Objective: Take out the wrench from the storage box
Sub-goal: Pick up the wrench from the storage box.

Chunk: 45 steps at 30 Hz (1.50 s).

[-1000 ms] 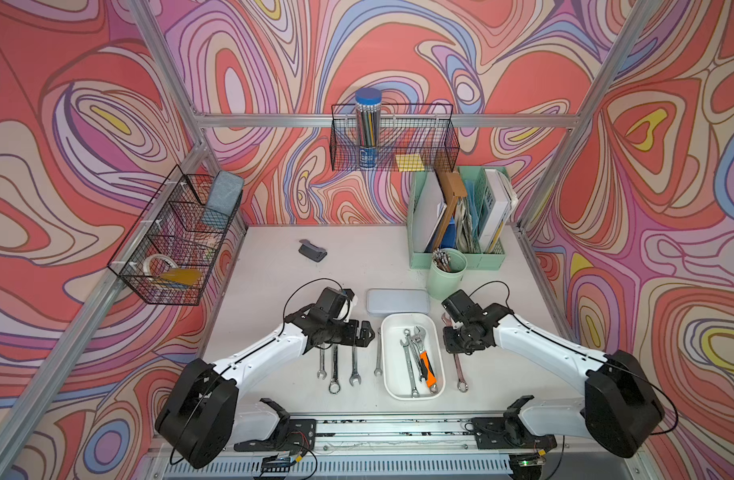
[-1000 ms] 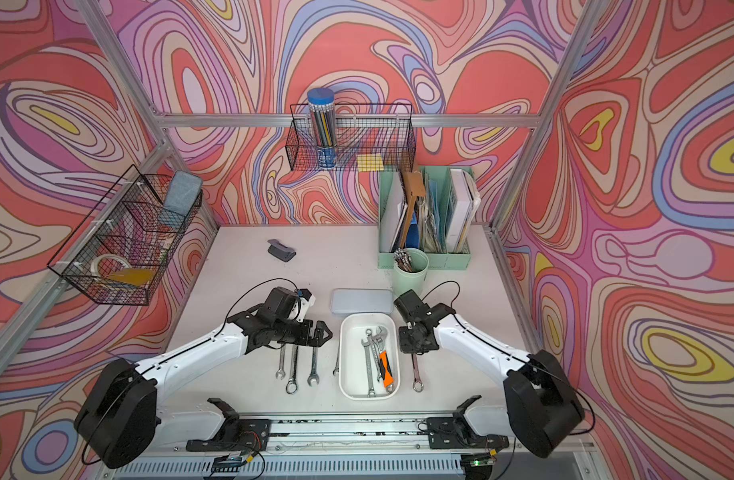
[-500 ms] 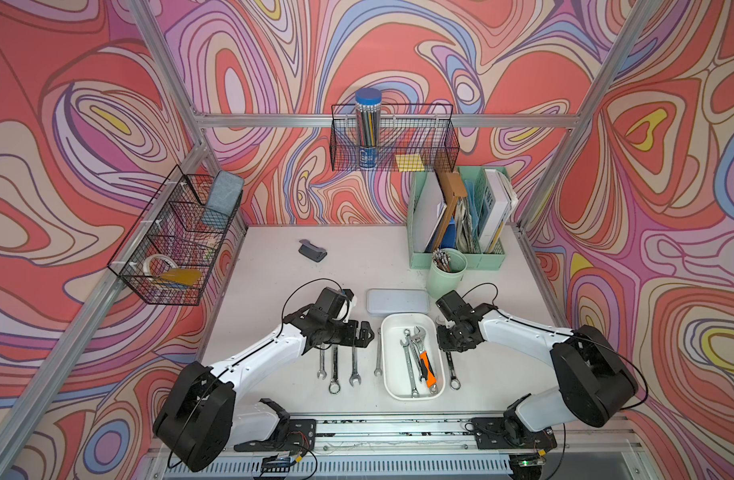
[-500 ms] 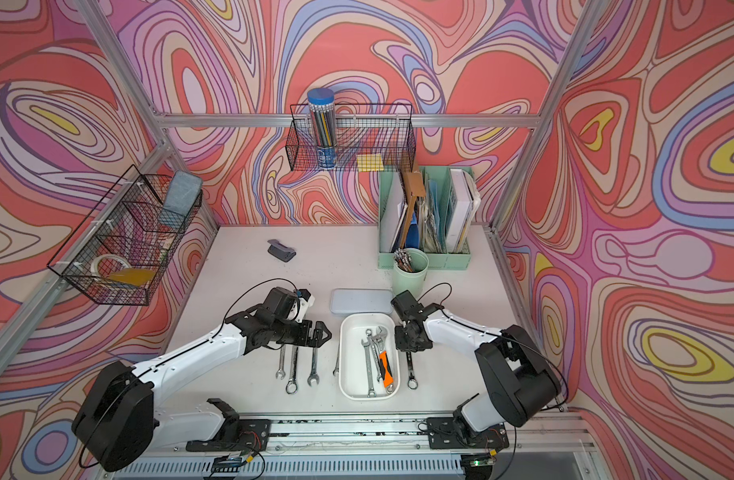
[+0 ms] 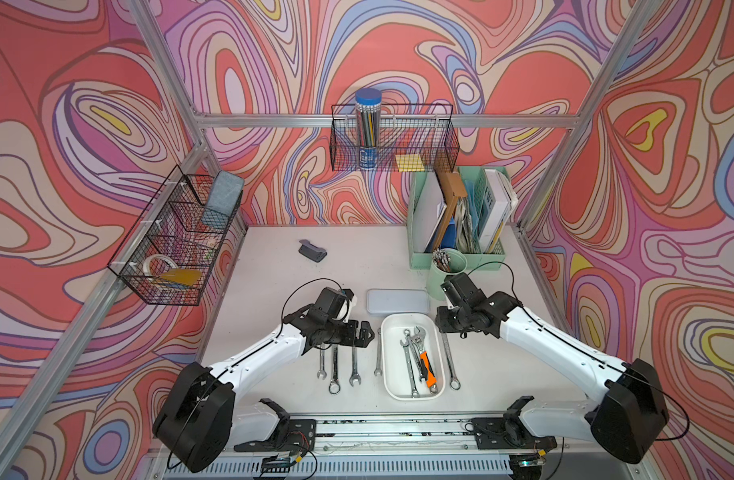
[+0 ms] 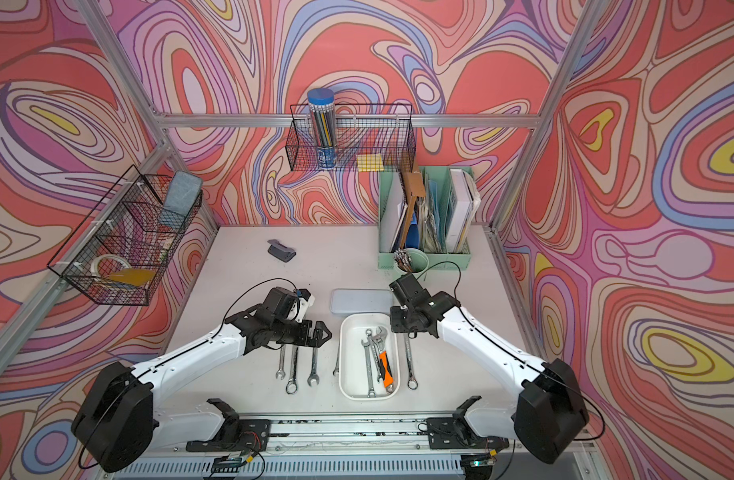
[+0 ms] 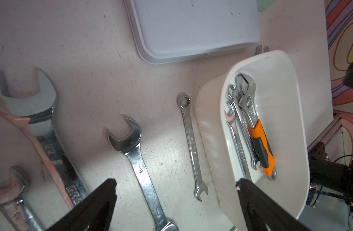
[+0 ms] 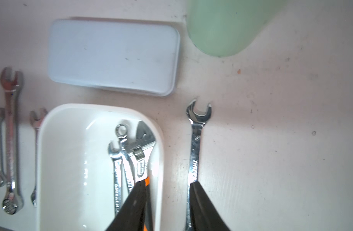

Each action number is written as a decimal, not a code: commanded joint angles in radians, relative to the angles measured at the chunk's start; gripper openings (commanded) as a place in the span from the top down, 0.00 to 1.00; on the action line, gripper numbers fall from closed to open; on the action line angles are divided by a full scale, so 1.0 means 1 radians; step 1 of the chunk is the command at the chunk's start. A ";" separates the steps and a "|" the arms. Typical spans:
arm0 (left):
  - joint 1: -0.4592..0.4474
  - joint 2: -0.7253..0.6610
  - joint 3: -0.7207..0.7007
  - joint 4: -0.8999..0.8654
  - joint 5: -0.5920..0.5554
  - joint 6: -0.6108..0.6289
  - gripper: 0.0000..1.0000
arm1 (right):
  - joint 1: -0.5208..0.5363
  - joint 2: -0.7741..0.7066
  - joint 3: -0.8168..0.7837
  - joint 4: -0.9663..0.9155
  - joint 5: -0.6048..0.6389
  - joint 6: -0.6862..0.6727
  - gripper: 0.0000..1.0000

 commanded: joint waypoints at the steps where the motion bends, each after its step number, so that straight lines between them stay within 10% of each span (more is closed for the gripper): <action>1: 0.005 -0.034 0.026 -0.014 0.013 0.007 0.01 | 0.119 0.033 0.028 -0.072 0.024 0.098 0.61; 14: 0.004 -0.069 0.008 -0.037 -0.003 0.020 0.01 | 0.337 0.299 0.056 0.044 0.021 0.231 0.59; 45: 0.005 -0.034 -0.048 0.038 0.033 0.020 0.01 | 0.348 0.608 0.127 0.047 -0.066 0.270 0.87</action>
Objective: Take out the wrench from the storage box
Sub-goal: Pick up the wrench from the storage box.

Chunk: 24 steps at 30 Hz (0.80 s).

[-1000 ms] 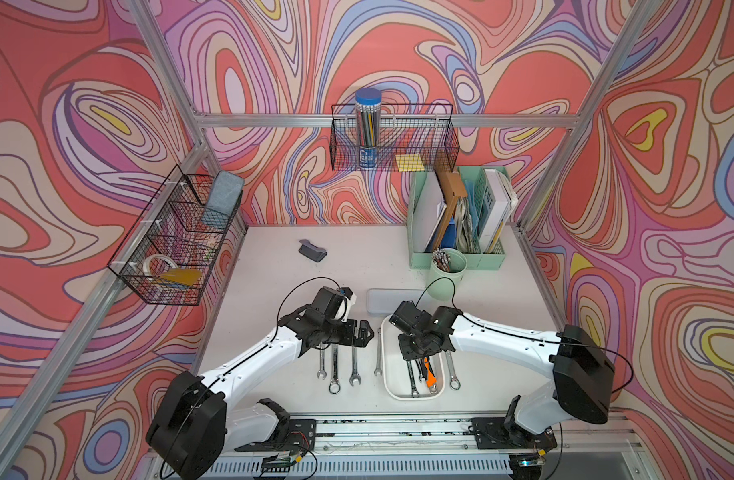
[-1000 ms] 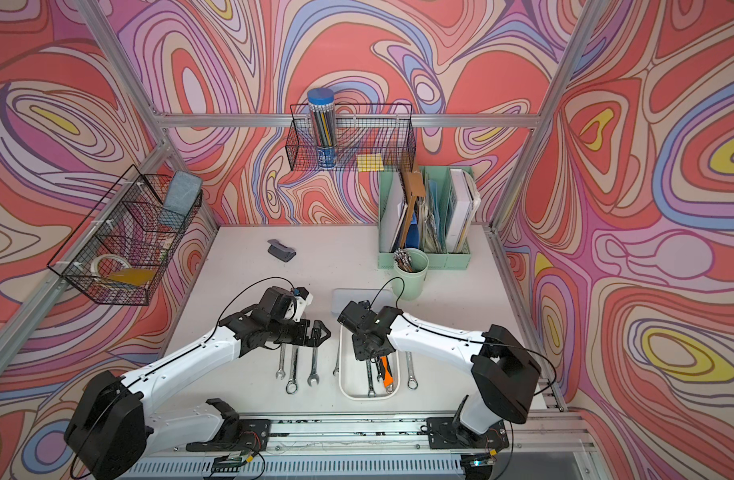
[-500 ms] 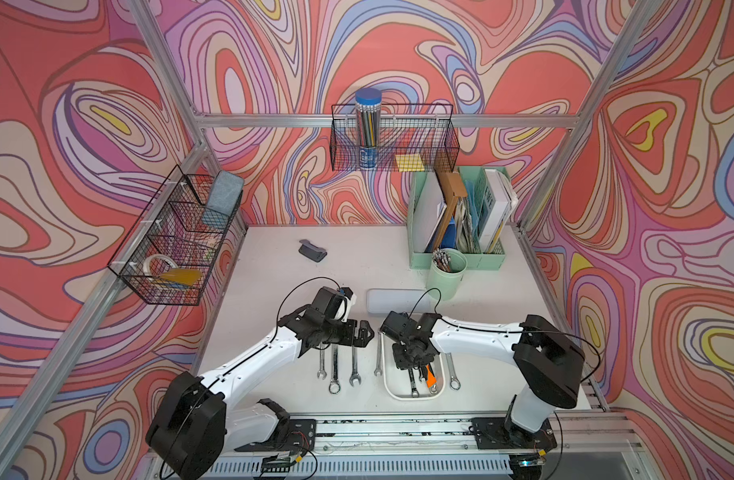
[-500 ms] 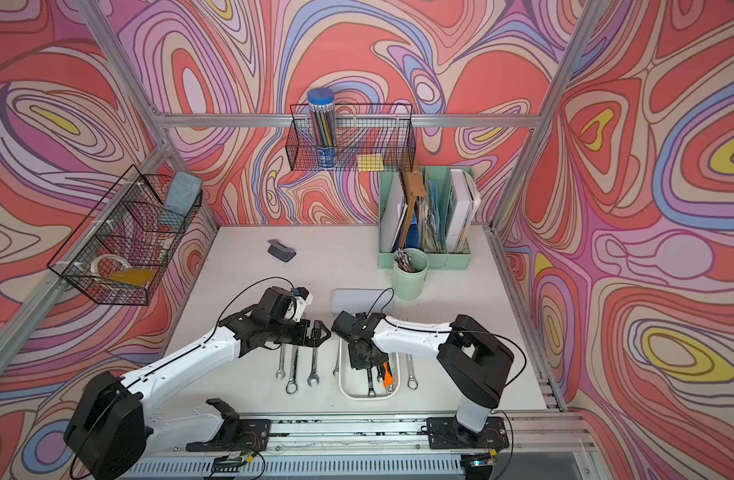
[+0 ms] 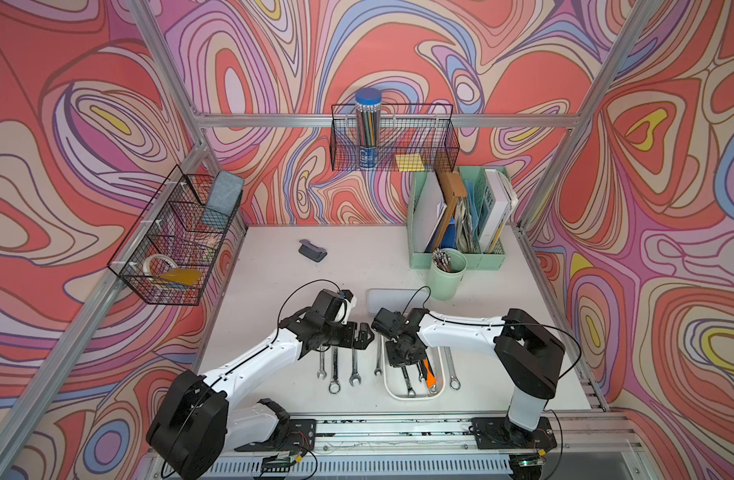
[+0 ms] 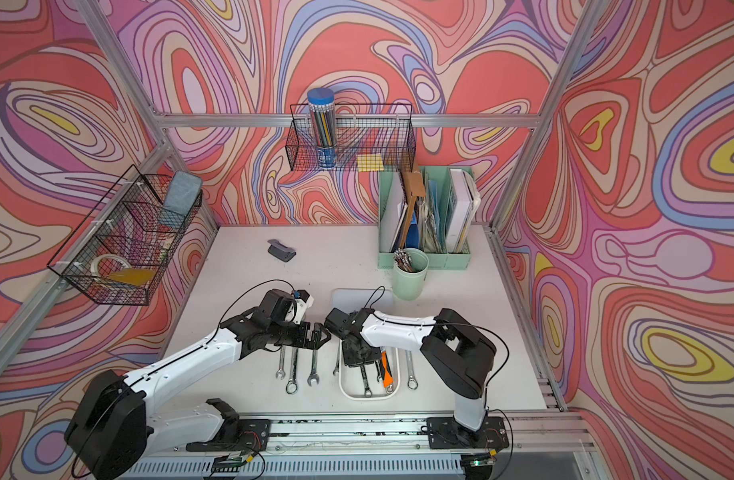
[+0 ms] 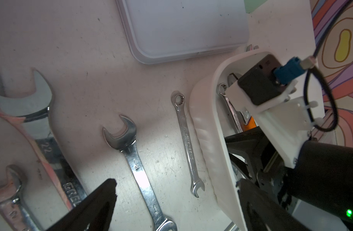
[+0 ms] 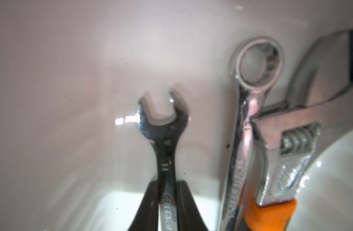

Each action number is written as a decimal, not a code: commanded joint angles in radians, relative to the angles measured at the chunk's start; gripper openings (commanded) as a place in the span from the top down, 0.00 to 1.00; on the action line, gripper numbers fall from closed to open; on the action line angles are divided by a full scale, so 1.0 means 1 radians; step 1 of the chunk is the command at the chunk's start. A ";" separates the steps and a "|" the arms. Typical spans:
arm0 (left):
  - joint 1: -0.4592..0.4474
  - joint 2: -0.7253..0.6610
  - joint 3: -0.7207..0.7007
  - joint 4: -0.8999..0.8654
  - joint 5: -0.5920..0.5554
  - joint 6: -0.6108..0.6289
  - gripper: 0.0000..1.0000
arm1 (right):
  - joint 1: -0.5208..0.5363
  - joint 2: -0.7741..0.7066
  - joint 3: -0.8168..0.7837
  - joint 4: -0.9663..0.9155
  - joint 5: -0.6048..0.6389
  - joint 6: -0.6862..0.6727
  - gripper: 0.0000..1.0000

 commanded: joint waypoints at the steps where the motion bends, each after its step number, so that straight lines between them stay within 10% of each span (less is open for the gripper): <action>1: 0.004 0.011 -0.014 0.015 0.014 0.008 0.01 | 0.004 0.059 -0.024 0.039 -0.014 -0.004 0.89; 24: 0.005 0.019 0.041 -0.019 0.022 -0.002 0.01 | 0.003 -0.242 0.041 -0.129 0.156 0.021 0.97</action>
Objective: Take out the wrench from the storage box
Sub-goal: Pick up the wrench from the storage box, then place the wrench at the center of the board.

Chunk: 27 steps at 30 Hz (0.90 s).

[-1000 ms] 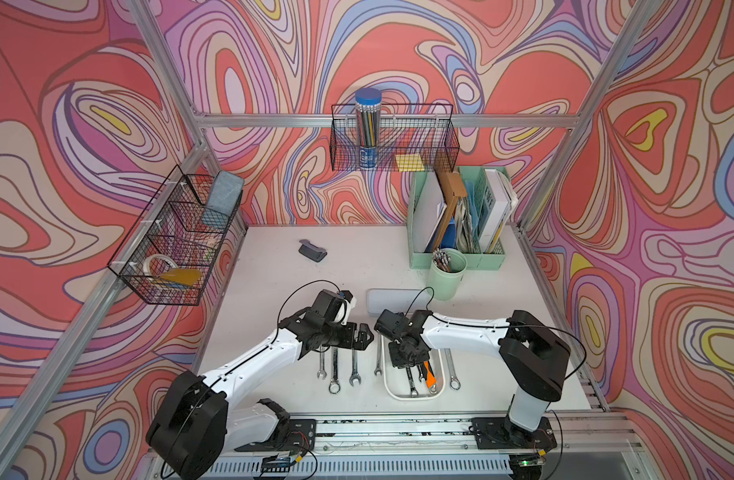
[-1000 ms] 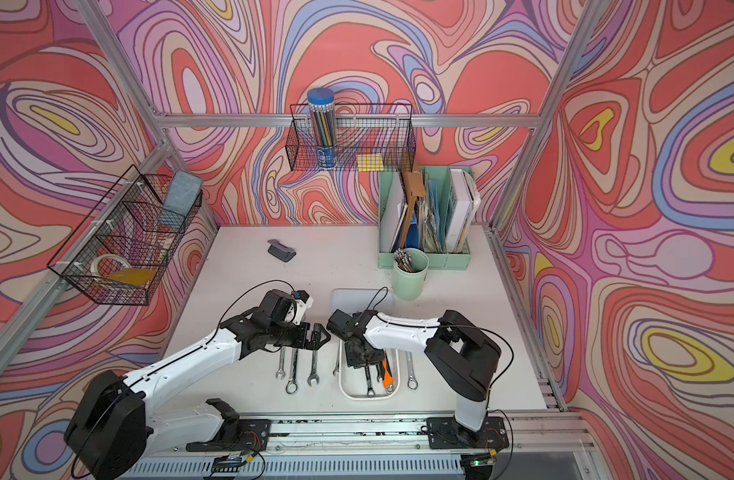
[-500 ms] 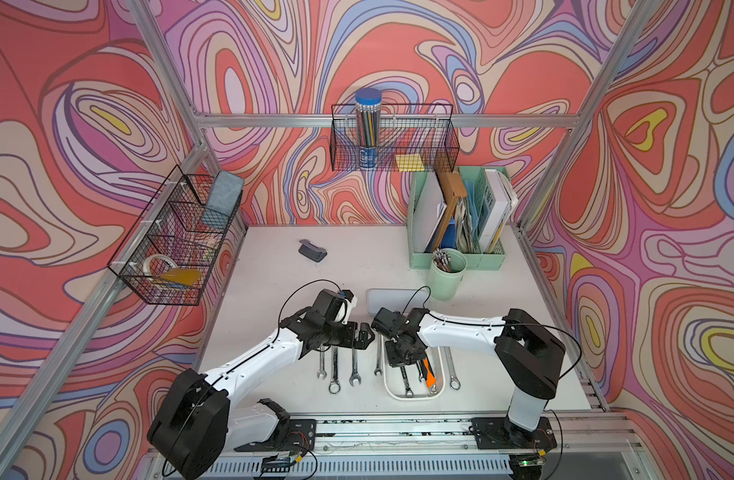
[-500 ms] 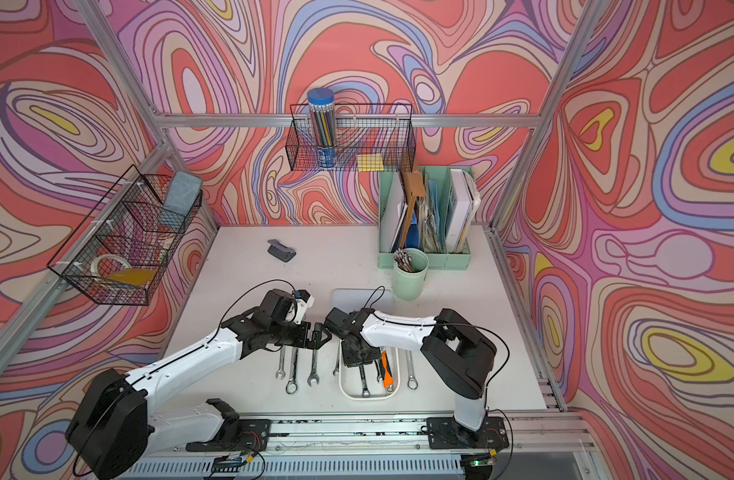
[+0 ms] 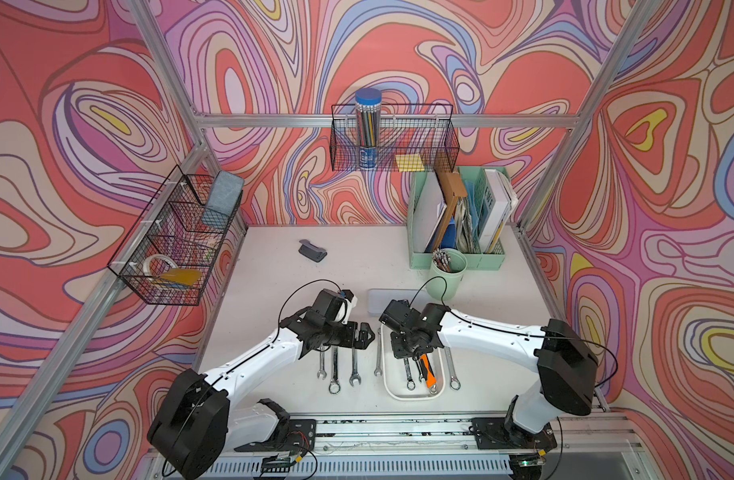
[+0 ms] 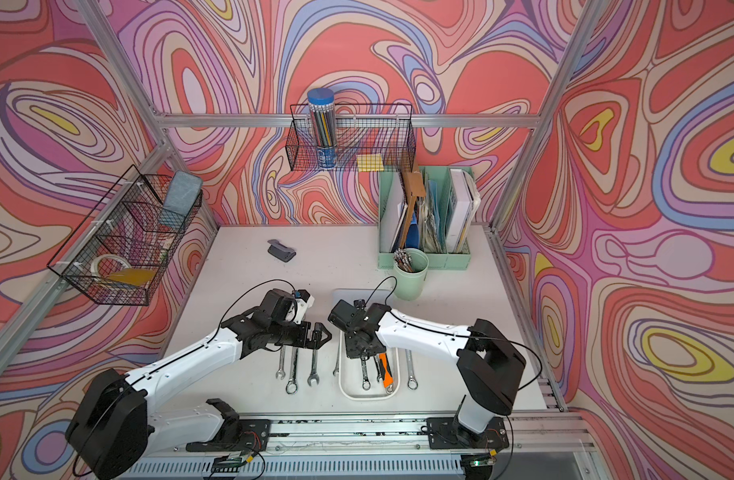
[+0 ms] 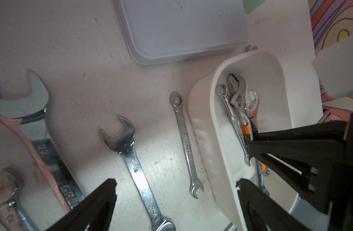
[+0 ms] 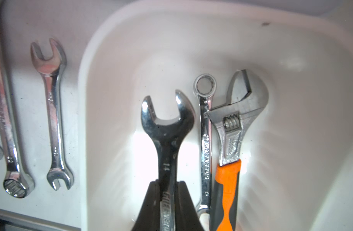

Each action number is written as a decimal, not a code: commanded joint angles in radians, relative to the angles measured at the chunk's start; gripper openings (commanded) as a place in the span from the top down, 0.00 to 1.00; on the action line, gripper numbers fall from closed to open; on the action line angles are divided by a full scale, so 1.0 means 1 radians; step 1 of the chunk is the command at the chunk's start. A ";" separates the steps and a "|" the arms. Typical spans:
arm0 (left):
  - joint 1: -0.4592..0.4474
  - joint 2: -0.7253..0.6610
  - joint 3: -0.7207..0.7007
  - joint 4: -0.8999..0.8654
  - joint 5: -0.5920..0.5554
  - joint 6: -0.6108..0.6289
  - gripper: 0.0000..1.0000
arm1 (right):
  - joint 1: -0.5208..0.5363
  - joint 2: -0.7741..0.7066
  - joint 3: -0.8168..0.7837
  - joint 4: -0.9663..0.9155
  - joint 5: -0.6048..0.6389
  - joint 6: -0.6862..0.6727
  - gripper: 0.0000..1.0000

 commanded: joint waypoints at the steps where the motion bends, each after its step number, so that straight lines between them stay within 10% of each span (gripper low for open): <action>1: 0.005 0.012 0.038 -0.021 0.022 -0.001 0.01 | 0.002 -0.048 0.041 -0.085 0.078 -0.002 0.97; 14: 0.002 0.004 0.065 0.002 0.078 -0.020 0.01 | -0.258 -0.275 -0.008 -0.276 0.102 -0.201 0.97; 27: 0.002 0.005 0.077 -0.030 0.059 -0.022 0.01 | -0.553 -0.190 -0.242 -0.034 -0.069 -0.411 0.95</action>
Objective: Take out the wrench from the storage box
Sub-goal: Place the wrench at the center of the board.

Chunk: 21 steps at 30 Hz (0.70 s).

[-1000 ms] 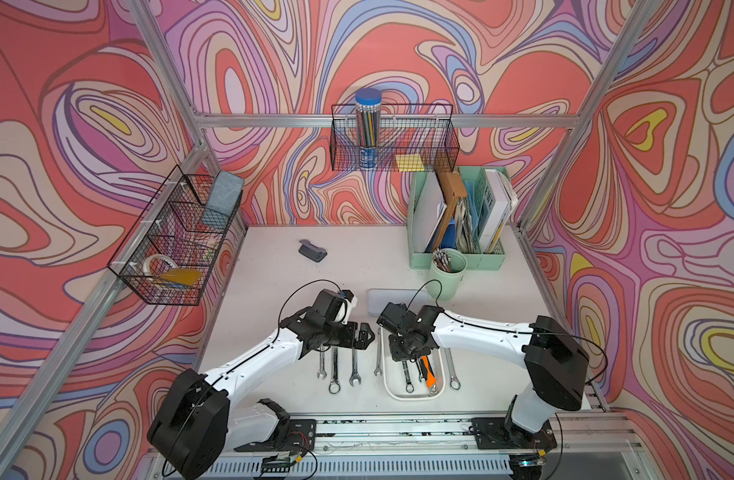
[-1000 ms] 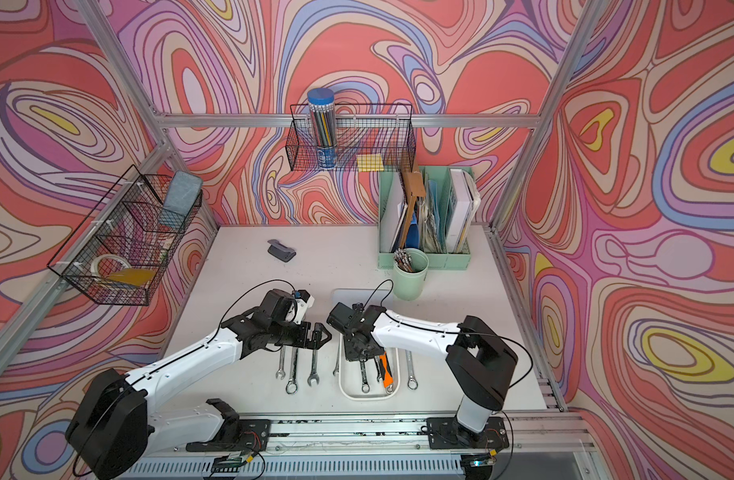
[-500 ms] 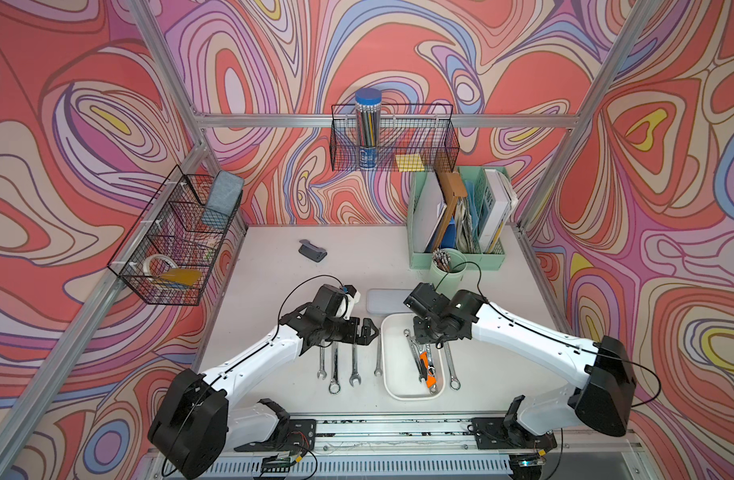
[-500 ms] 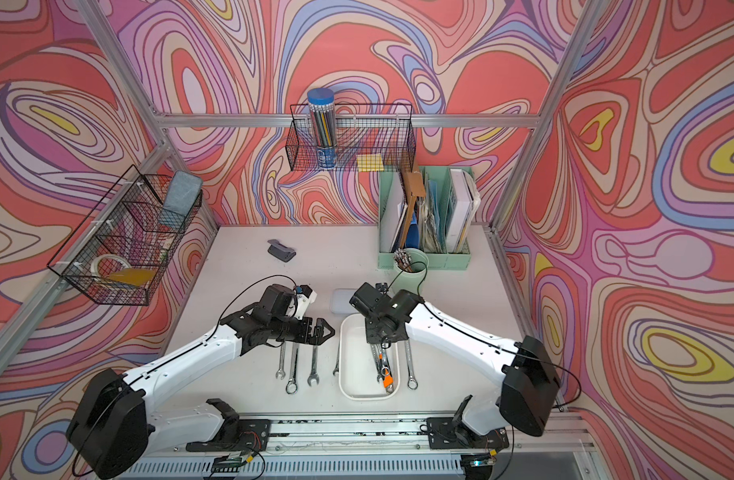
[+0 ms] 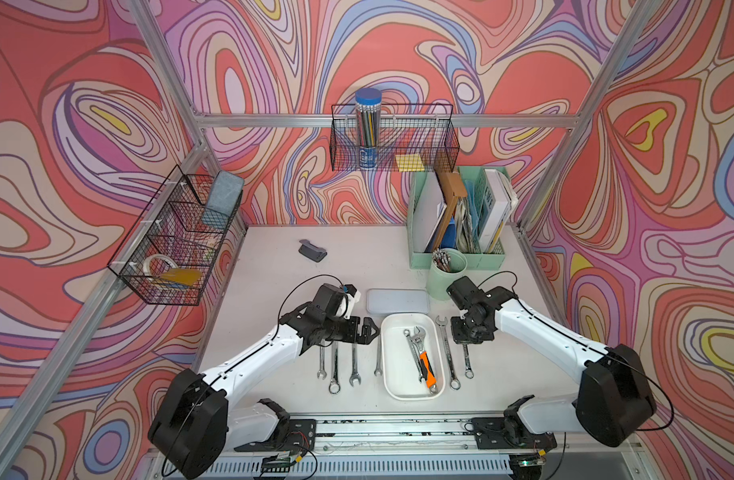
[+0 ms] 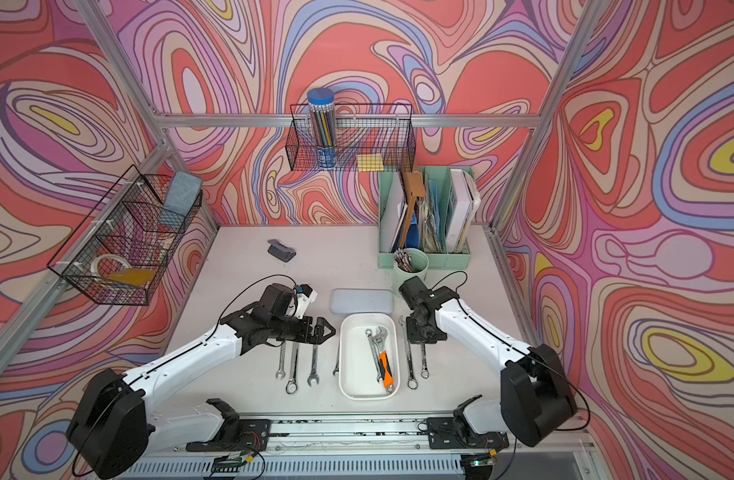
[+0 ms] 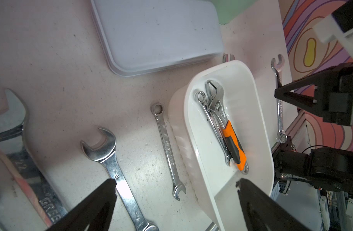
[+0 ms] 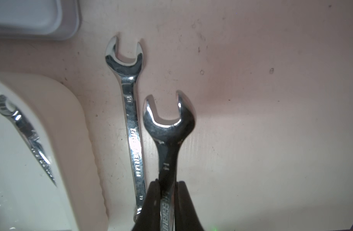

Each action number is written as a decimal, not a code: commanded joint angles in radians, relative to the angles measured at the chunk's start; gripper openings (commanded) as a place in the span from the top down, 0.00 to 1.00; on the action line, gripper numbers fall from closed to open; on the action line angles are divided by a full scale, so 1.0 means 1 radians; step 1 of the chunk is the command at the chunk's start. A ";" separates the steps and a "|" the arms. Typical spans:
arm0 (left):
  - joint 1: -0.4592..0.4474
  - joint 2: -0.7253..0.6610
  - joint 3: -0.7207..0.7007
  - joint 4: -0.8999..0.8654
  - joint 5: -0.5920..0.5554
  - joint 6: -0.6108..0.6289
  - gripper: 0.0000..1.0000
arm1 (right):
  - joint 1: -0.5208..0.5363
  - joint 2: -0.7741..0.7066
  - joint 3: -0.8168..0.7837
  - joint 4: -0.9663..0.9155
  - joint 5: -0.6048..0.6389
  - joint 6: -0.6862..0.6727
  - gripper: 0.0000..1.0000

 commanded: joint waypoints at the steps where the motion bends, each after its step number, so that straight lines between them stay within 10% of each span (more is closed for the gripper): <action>1: 0.003 -0.001 0.028 -0.028 -0.006 -0.002 0.01 | -0.034 0.046 -0.024 0.111 -0.055 -0.056 0.95; 21: 0.003 0.018 0.035 -0.033 -0.018 -0.003 0.01 | -0.110 0.263 0.034 0.078 -0.055 -0.062 0.84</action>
